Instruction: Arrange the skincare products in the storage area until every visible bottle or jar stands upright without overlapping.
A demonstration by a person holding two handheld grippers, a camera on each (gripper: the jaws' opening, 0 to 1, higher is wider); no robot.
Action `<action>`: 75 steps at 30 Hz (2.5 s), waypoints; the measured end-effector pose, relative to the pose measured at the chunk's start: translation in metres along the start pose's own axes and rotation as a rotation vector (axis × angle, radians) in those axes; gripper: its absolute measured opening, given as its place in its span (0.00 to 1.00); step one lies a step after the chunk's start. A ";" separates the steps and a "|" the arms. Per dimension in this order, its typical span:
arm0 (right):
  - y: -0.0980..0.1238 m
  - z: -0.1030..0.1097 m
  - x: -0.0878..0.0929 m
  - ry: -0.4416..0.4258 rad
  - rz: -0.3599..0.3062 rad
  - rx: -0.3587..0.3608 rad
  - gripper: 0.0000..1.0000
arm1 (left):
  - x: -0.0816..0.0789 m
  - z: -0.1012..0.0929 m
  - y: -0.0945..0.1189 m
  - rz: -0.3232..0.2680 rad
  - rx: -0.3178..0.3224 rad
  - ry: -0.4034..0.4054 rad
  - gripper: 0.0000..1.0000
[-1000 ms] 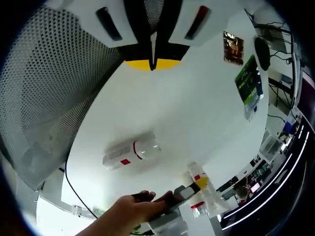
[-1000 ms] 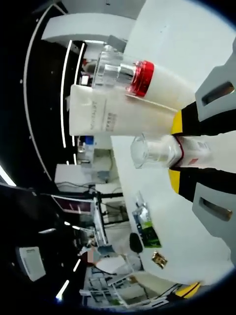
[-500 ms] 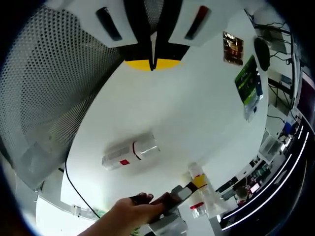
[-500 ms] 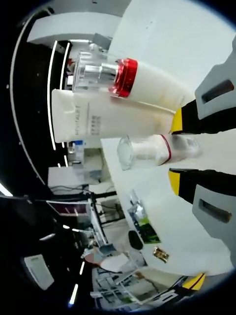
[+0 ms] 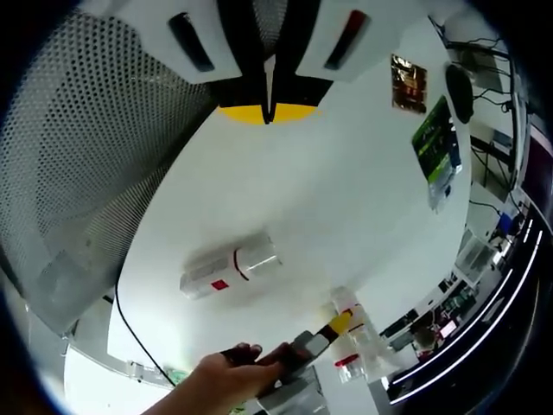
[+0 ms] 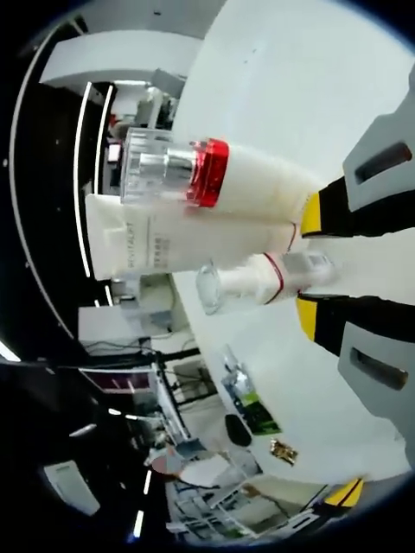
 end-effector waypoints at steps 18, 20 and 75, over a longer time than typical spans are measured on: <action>0.000 0.000 0.000 -0.066 0.016 0.017 0.16 | -0.001 0.001 0.001 -0.012 -0.003 0.008 0.00; 0.000 0.001 0.001 -0.063 0.022 0.014 0.16 | -0.001 0.002 0.001 -0.014 -0.008 0.013 0.00; 0.140 0.110 0.100 0.070 0.175 -0.054 0.40 | -0.007 0.010 0.010 -0.091 -0.050 0.002 0.01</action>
Point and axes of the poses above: the point that each gripper's makers call its tool centre point, and the gripper's own axes: y roughly backward along the fingers, z roughly to its left, x roughly out of its underside, the point moved 4 cm from there along y, roughly backward along the fingers, and after that the axes turned 11 degrees about z, right-handed, at the moved point
